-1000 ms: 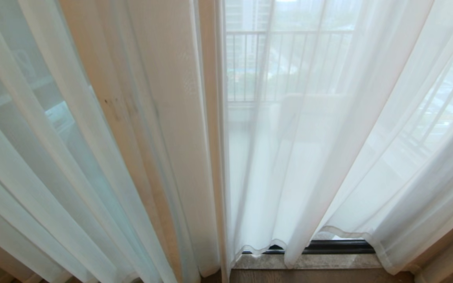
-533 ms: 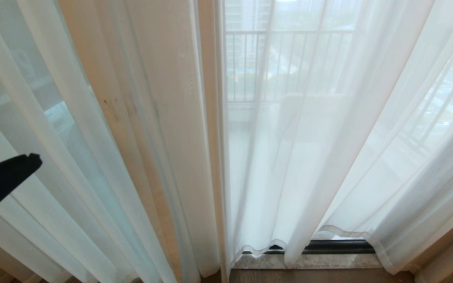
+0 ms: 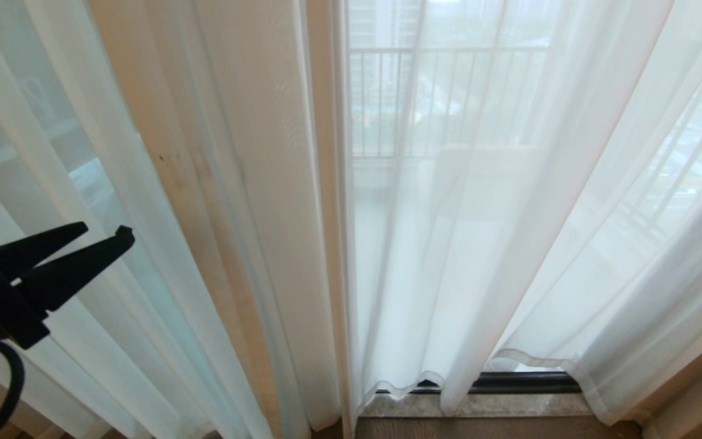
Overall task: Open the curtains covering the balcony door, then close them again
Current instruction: Pull the inner curtains open on both sides
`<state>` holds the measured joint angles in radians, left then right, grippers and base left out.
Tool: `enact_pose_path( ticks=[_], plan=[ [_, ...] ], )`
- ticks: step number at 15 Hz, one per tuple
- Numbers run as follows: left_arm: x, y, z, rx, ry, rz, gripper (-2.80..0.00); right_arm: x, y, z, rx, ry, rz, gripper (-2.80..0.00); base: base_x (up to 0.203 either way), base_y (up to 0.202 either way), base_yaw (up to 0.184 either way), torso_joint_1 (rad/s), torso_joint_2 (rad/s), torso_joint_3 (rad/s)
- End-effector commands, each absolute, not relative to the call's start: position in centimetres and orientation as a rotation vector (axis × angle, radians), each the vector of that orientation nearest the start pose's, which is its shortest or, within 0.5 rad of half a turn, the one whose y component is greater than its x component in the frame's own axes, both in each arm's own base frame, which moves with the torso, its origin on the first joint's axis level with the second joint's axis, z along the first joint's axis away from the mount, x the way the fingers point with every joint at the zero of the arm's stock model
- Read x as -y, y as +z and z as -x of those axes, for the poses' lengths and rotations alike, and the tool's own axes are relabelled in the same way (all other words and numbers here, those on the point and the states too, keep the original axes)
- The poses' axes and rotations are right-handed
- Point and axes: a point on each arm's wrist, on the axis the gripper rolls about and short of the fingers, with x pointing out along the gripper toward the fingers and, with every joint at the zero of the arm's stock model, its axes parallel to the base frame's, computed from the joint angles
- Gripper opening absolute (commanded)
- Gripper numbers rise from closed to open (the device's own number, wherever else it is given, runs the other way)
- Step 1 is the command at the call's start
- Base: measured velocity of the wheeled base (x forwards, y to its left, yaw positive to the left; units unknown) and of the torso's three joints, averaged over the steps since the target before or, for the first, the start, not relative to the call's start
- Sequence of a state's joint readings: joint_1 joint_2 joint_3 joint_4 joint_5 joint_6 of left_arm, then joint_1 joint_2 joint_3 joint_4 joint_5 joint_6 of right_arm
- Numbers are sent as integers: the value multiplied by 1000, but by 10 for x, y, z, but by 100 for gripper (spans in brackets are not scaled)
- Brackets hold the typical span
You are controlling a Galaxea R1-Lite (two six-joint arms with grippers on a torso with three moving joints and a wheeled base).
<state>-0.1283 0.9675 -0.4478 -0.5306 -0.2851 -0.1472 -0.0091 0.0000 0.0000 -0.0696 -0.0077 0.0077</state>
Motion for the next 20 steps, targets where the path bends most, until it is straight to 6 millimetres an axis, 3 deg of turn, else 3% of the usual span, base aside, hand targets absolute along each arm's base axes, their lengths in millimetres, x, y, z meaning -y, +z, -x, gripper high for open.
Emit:
enact_pose_path(
  ticks=[1,5,9,14,20],
  plan=[
    [23,220,-123,-50,-416,125,0,0,83,23,71,-17,-8,-280,0,0,0,0,0,0],
    [25,216,-145,-89,-408,91,0,0,83,23,71,-17,-8,-280,0,0,0,0,0,0],
    [28,213,-181,-26,-395,89,0,0,83,23,70,-17,-8,-280,0,0,0,0,0,0],
    [23,232,-218,61,-351,82,0,0,83,23,71,-17,-8,-280,0,0,0,0,0,0],
    [23,237,-246,66,-345,81,0,0,83,23,71,-17,-8,-280,0,0,0,0,0,0]
  ],
)
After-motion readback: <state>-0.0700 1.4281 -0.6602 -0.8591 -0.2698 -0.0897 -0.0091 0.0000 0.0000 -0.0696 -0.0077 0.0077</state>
